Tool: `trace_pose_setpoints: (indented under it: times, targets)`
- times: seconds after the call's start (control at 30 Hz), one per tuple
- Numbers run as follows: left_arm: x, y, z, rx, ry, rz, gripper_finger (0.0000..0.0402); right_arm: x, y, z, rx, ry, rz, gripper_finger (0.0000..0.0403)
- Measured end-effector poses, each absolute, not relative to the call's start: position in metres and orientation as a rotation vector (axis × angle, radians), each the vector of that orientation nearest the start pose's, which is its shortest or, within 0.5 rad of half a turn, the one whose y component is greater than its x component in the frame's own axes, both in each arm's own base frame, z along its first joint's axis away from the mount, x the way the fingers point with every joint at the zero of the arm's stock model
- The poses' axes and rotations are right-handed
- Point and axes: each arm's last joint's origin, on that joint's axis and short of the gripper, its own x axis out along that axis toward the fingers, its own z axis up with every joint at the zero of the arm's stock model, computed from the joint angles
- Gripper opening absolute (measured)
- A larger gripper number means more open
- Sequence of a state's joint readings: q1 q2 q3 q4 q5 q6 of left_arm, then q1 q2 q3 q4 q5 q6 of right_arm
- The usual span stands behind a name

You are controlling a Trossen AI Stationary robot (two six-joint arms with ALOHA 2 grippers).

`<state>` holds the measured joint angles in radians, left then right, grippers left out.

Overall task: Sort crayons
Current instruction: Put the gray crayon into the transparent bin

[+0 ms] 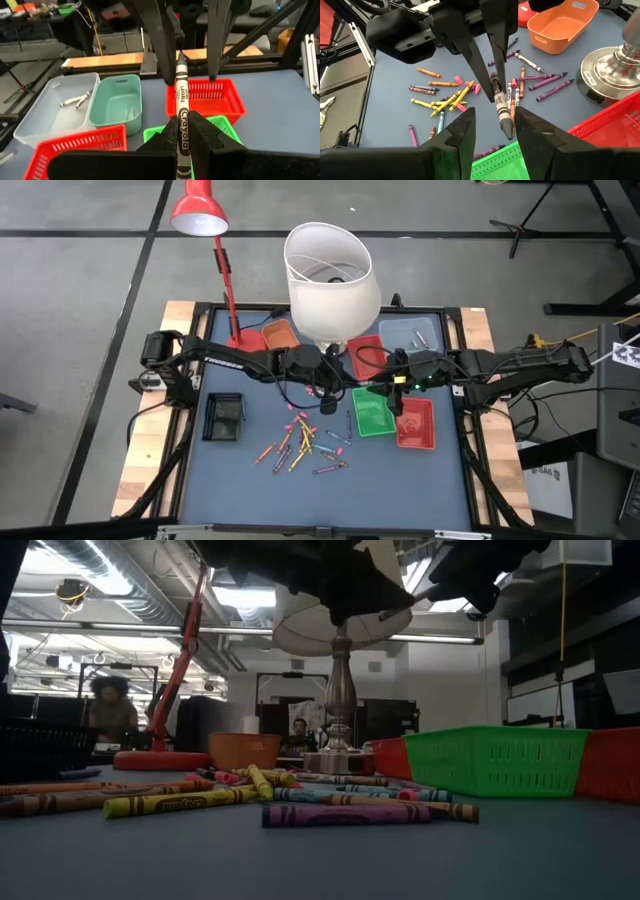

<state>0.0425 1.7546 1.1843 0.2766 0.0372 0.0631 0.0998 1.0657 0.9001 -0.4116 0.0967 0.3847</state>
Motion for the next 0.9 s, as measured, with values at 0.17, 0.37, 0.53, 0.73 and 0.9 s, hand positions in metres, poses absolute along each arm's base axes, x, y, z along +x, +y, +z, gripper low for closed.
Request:
trace_pose_setpoints:
  times: [0.17, 0.37, 0.53, 0.73, 0.9]
  targets:
    - [0.3994, 0.0159, 0.2551, 0.052, 0.277, -0.003, 0.0008, 0.2239, 0.0196, 0.3006, 0.317, 0.567, -0.108, 0.0135]
    - [0.3994, 0.0159, 0.2551, 0.052, 0.276, -0.003, 0.0008, 0.2239, 0.0196, 0.3007, 0.317, 0.566, -0.108, 0.0104]
    - [0.3995, 0.0156, 0.2552, 0.052, 0.276, -0.006, 0.0008, 0.224, 0.0196, 0.3008, 0.312, 0.565, -0.107, 0.0059]
    - [0.3994, 0.0158, 0.2551, 0.052, 0.277, -0.004, 0.0008, 0.2241, 0.019, 0.301, 0.288, 0.559, -0.12, 0.0026]
    - [0.3994, 0.0159, 0.2551, 0.052, 0.277, -0.003, 0.0008, 0.2242, 0.0182, 0.3011, 0.284, 0.555, -0.135, 0.0033]
